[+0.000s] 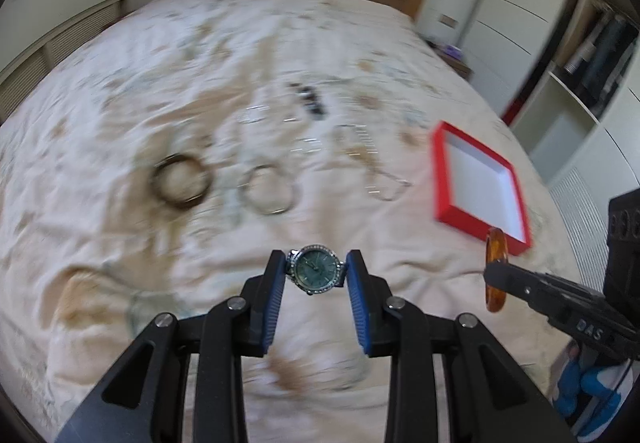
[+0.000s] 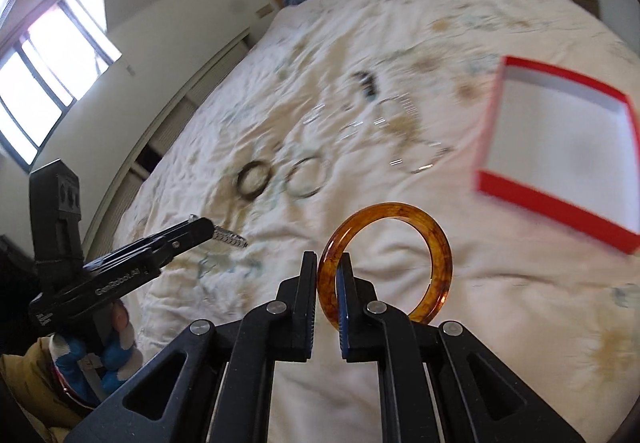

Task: Organize jewelry
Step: 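Carry the watch and amber bangle into the red box and open both grippers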

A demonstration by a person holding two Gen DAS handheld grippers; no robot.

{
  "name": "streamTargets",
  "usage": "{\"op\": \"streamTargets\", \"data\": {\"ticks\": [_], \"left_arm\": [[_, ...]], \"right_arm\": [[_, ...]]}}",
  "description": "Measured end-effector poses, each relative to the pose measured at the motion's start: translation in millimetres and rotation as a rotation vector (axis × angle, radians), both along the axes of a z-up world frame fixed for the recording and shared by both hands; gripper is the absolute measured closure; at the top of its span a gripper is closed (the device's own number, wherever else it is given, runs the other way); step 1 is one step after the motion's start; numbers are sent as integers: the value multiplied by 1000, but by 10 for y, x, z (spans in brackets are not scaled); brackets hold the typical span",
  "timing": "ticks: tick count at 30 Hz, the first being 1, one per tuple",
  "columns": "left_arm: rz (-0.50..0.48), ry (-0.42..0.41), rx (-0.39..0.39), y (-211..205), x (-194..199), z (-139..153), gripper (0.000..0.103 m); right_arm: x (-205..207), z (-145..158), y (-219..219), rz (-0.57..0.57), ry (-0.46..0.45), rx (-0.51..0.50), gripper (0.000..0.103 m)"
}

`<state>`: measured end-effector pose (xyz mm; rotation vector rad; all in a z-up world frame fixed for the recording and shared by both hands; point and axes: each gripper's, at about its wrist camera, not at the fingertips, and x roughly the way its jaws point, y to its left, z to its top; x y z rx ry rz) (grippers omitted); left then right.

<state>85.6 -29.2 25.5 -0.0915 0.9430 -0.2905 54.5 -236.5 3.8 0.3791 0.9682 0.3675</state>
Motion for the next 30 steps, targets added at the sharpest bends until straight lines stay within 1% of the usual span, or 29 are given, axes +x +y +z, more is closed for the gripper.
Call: {"op": "streamTargets", "data": {"ticks": [4,6,9,13,16,19,20,22,25,27,30], "left_arm": [[-105,-7,-2,-552,153,84,74],[-171,-15,-7,-915,276,119,74],[-239,-23,-15,-1379,473,121,74],[-297,-13,-13,-1886,738,-3,74],[-326,23,-20,-2204,949,-187,74],[-340,70,-4,-2443,1138,-463,74],[-344,81,0,-2484,1156,-521,74],[-350,119,25,-2582,1229,-735,74],[-361,159,42,-2627,1248,-957,74],[-374,171,47,-2655,1225,-1041,74],[-388,164,62,-2713,1227,-1091,74]], "right_arm": [[57,34,-500,-70,-13,-47,94],[143,42,-778,-106,-17,-70,94],[314,30,-1148,-149,-19,-102,94],[575,-98,-1520,-185,-6,-135,94],[724,-260,-1694,-192,16,-152,94],[862,-464,-1792,-186,51,-170,94],[900,-540,-1806,-179,64,-182,94],[948,-682,-1822,-162,92,-217,94],[984,-858,-1854,-145,129,-245,93],[979,-909,-1855,-134,134,-247,93],[966,-957,-1852,-127,140,-260,93]]}}
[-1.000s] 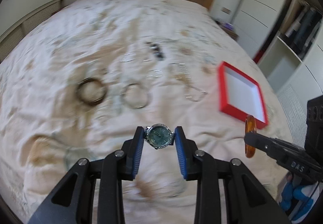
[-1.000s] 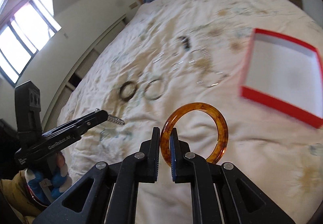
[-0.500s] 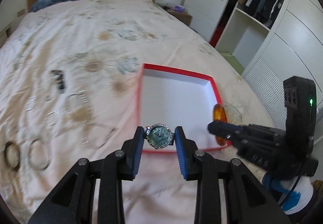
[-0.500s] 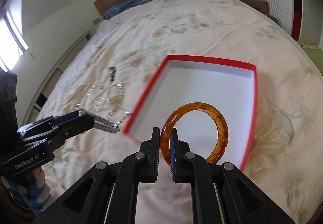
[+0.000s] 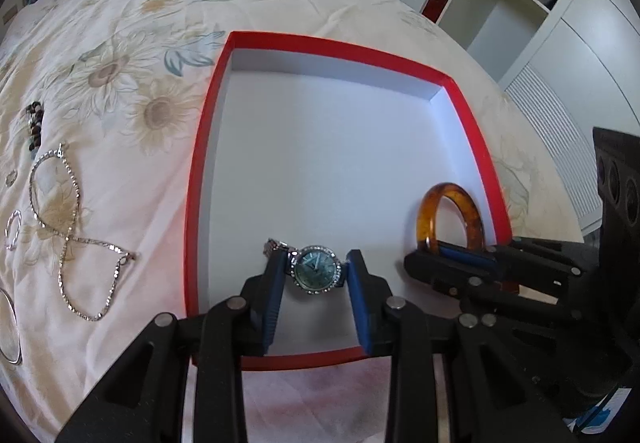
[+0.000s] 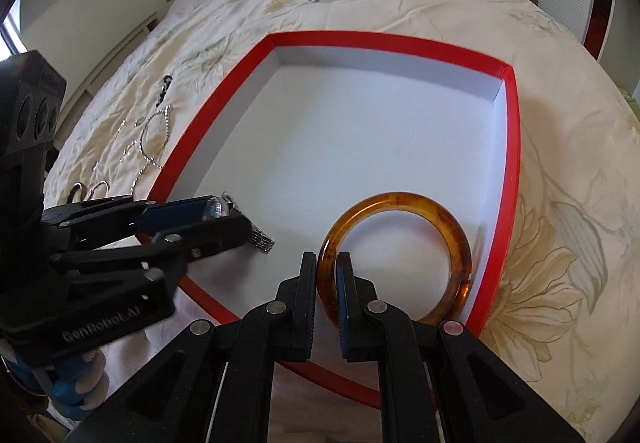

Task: Organize jewelry
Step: 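Carry the watch and amber bangle into the red box and open both grippers, then withdraw both tools from the box back toward the jewelry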

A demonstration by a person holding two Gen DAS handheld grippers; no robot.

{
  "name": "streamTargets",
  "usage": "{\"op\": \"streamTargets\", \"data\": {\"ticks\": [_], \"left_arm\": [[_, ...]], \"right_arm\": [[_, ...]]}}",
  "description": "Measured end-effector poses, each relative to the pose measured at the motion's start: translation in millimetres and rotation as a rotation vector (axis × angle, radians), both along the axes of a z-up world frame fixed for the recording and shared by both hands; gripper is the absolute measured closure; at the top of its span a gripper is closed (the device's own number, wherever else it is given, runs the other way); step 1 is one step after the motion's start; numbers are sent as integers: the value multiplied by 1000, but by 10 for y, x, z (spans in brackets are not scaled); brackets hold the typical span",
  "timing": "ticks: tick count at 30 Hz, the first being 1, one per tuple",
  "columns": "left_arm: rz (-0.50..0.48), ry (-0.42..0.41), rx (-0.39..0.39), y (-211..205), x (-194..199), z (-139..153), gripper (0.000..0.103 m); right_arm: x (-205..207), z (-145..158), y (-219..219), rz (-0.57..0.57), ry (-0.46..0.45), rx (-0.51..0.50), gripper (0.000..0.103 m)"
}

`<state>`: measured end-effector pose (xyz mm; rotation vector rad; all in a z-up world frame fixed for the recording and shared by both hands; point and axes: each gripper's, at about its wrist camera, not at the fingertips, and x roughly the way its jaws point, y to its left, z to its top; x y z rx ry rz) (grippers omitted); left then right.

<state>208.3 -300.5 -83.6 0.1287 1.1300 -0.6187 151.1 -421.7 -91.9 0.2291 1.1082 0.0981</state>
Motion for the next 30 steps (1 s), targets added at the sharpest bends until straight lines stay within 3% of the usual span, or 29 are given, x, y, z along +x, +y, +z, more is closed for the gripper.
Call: {"op": "streamTargets", "data": {"ticks": [6,8,10,13,17,19,23,30], "left_arm": [[-15,-11,22,-34,0,-52,72],[-24,3,-4,-30,-1,-25,65],[-18,16,-34,-2,12,21,65],[11,16,-60,68,26,126,65],[47,-31,-109,236,-72,446,65],[71,-95,-118,385,-200,679,65],[90,-145,-86,661,-389,1017,65],[171,-256,-53,1531,-880,1639,65]], "right_arm": [[-26,-11,26,24,28,-31,87],[-32,1,41,30,37,-47,85],[-70,48,36,19,34,-49,76],[-181,177,8,-6,15,-48,75],[-398,435,-24,-39,-19,-64,74],[-538,594,-14,-54,-38,-71,74],[-817,942,89,-63,-91,-73,74],[-1328,1631,588,-30,-228,-67,72]]}}
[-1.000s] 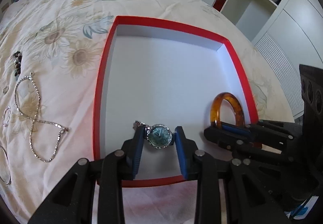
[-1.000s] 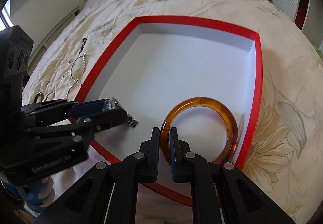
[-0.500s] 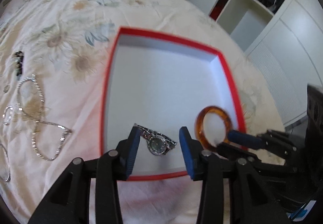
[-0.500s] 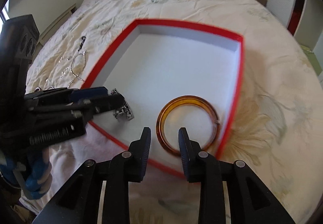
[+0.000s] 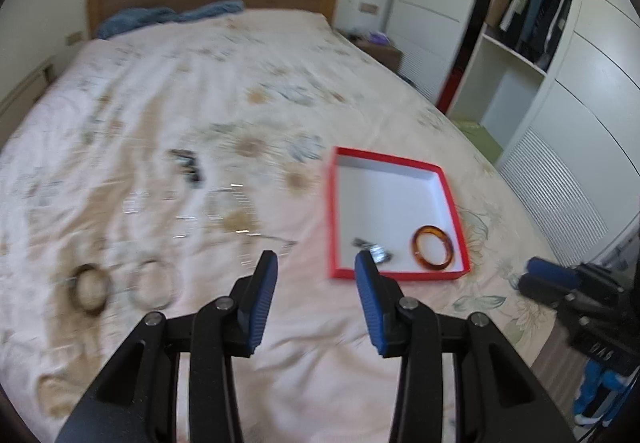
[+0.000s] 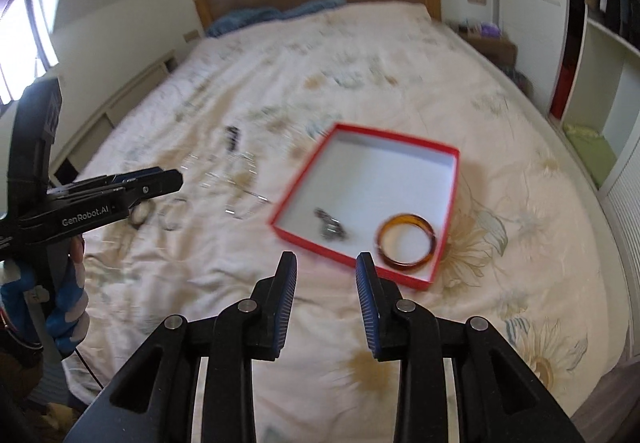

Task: Organize jewelry
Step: 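Withdraw both tools from the box back toward the jewelry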

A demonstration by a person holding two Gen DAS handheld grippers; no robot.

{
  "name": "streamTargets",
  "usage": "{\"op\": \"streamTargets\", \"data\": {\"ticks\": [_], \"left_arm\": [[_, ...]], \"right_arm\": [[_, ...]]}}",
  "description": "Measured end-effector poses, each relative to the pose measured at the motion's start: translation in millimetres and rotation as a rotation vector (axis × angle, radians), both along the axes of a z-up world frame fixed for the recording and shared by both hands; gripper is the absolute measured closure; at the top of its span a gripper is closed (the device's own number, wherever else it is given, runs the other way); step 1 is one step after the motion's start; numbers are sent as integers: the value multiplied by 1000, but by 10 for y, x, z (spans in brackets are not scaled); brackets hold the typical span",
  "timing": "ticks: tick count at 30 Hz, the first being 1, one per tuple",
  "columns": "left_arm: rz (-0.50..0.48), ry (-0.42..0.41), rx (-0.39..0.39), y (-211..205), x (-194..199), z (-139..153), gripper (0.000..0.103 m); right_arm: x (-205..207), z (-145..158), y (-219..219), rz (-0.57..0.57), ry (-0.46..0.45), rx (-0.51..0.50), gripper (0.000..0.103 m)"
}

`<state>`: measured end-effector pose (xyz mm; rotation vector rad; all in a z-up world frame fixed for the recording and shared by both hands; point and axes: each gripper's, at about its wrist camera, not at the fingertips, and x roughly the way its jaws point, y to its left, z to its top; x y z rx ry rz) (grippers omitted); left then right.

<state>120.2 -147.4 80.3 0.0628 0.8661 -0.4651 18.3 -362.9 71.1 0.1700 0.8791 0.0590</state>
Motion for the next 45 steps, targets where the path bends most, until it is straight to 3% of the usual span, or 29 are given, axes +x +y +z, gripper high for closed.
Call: {"op": "streamTargets", "data": {"ticks": [11,15,19,25,36,45], "left_arm": [[195,-159,16,1539,-669,659,63],[261,-191,3,1852,-758,715,63],[331,-157,-44,2098,-700,642,63],[405,-69,-62,2280,-490,252,63],[512,134,-64,2341,114,-816,63],[603,255,-106,2592,616,-1396,63]], "right_arm": [[-551,728,813,77,-157,10,71],[-620,861,1028,110,-186,3,69],[-579,888,1154,143,-199,7,68],[-342,661,1270,178,-156,31,67],[488,-159,1430,250,-9,109,67],[1347,-834,1879,370,100,160,67]]}}
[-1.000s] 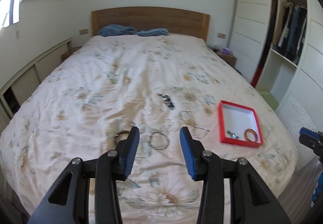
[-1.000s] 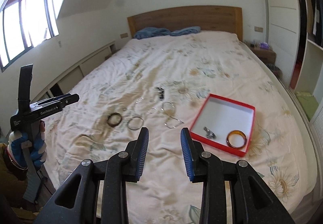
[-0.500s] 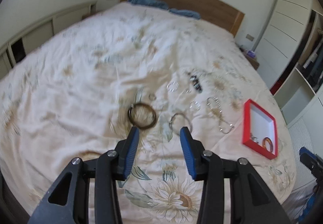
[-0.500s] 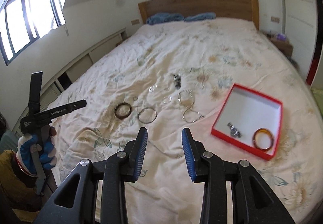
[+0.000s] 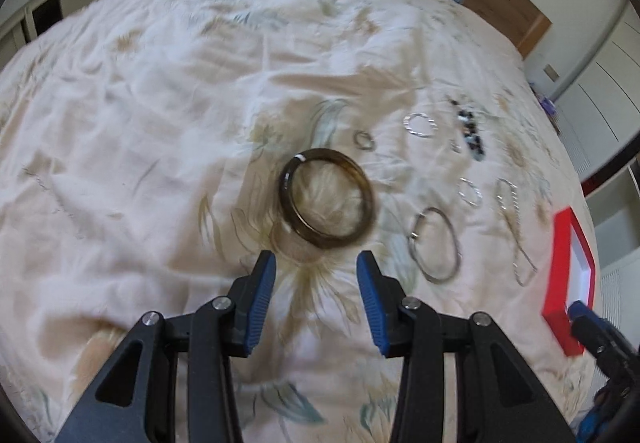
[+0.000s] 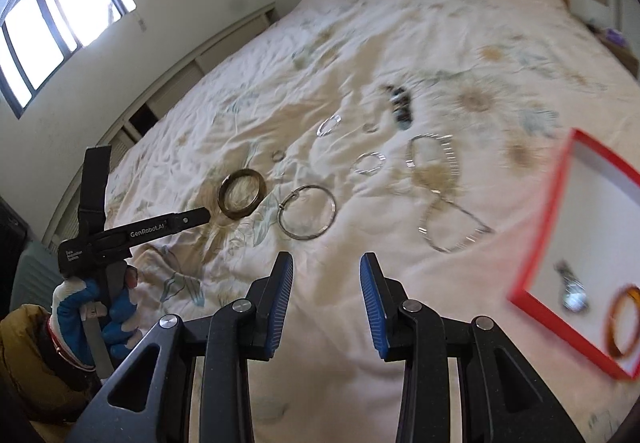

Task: Organize jewelry
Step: 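Withdraw both tools from the box back toward the jewelry, then grasp the dark brown bangle with the left gripper while the right grasps the silver hoop bangle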

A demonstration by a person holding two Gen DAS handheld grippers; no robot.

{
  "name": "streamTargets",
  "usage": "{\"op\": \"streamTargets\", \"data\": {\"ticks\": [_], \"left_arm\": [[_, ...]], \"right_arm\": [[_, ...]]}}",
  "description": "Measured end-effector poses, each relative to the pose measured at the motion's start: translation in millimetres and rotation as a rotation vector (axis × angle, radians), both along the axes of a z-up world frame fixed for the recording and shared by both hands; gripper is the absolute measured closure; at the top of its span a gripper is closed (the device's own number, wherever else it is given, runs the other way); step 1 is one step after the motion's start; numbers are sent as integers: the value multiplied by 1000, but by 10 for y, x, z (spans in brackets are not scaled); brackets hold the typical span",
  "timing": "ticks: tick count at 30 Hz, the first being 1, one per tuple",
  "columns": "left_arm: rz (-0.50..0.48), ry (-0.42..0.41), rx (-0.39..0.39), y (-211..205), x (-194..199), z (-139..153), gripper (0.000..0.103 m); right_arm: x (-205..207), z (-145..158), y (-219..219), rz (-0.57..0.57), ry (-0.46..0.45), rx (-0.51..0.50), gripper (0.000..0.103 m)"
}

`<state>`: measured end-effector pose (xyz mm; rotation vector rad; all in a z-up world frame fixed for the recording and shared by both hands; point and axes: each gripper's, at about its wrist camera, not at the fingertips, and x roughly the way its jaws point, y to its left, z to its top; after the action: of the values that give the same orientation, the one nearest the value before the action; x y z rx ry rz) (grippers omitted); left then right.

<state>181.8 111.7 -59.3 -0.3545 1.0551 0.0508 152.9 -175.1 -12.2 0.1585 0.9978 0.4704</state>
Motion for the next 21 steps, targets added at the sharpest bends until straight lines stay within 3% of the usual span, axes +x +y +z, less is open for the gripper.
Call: {"op": "streamTargets", "data": {"ticks": [10,21], "left_arm": [[34,45,-49,161,410,-365,63],[7,64,37,49,634,-559,65]], "right_arm": [[713,-576,470,100,66,-6,67],[1103,-977,669,147,105,-28,68]]}}
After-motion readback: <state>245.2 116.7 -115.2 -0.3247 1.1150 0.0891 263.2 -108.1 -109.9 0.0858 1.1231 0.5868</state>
